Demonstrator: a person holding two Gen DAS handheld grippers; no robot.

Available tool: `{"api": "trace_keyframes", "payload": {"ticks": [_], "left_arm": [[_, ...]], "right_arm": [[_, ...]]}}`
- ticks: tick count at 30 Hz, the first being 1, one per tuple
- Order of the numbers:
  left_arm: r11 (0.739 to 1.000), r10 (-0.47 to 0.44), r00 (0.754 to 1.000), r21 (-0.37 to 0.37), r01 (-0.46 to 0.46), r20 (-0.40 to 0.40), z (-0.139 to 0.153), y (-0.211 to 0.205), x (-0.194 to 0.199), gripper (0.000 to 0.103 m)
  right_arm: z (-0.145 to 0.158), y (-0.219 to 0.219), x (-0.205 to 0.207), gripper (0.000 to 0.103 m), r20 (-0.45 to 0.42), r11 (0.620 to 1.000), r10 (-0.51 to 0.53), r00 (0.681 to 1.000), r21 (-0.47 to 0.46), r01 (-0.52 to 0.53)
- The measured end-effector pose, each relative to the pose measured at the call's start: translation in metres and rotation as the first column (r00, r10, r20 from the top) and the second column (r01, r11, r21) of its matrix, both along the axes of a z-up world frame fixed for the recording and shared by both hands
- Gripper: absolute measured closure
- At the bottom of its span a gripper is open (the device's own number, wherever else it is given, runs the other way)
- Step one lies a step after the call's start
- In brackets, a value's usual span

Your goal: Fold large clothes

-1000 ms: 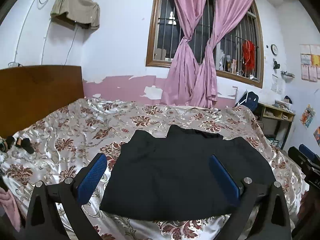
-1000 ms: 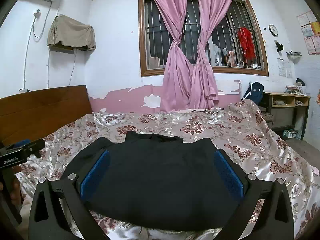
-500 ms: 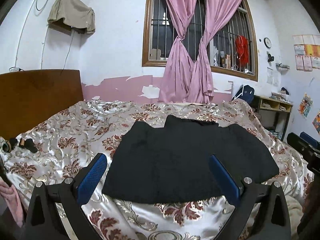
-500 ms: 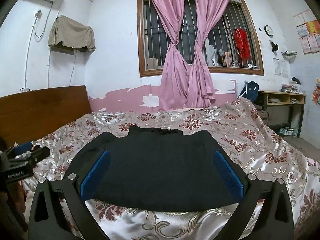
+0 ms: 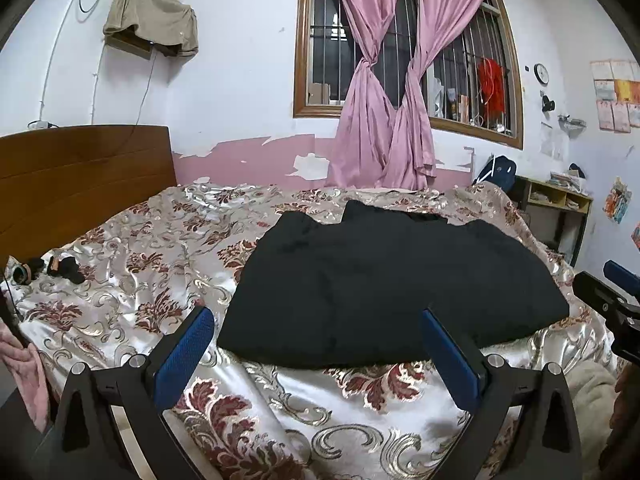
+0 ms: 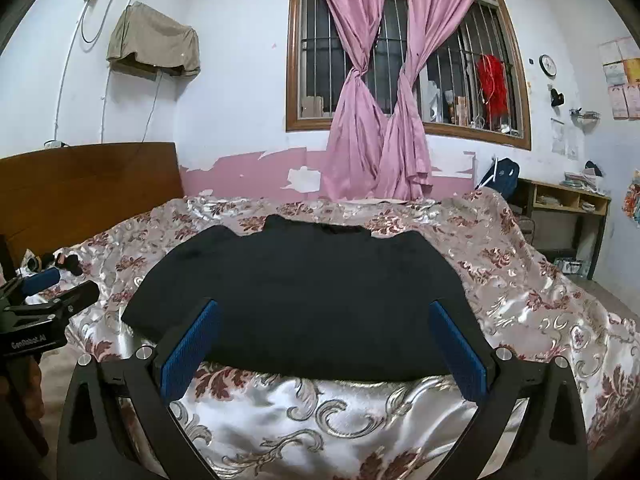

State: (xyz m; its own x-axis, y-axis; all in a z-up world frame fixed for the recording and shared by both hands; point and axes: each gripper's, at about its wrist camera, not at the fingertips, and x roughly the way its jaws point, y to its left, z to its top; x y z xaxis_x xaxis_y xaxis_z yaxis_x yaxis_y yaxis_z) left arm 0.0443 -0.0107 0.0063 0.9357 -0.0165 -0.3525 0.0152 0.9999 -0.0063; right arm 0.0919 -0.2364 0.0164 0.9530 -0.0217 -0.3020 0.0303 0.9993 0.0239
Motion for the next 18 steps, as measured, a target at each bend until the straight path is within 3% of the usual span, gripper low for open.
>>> {"api": "trace_keyframes", "payload": {"ticks": [18], "left_arm": [[1.0, -0.011, 0.998, 0.001, 0.011, -0.06, -0.022, -0.001, 0.001, 0.0]], "right_arm": [[-0.027, 0.01, 0.002, 0.002, -0.078, 1.0, -0.002, 0.997, -0.014, 0.001]]}}
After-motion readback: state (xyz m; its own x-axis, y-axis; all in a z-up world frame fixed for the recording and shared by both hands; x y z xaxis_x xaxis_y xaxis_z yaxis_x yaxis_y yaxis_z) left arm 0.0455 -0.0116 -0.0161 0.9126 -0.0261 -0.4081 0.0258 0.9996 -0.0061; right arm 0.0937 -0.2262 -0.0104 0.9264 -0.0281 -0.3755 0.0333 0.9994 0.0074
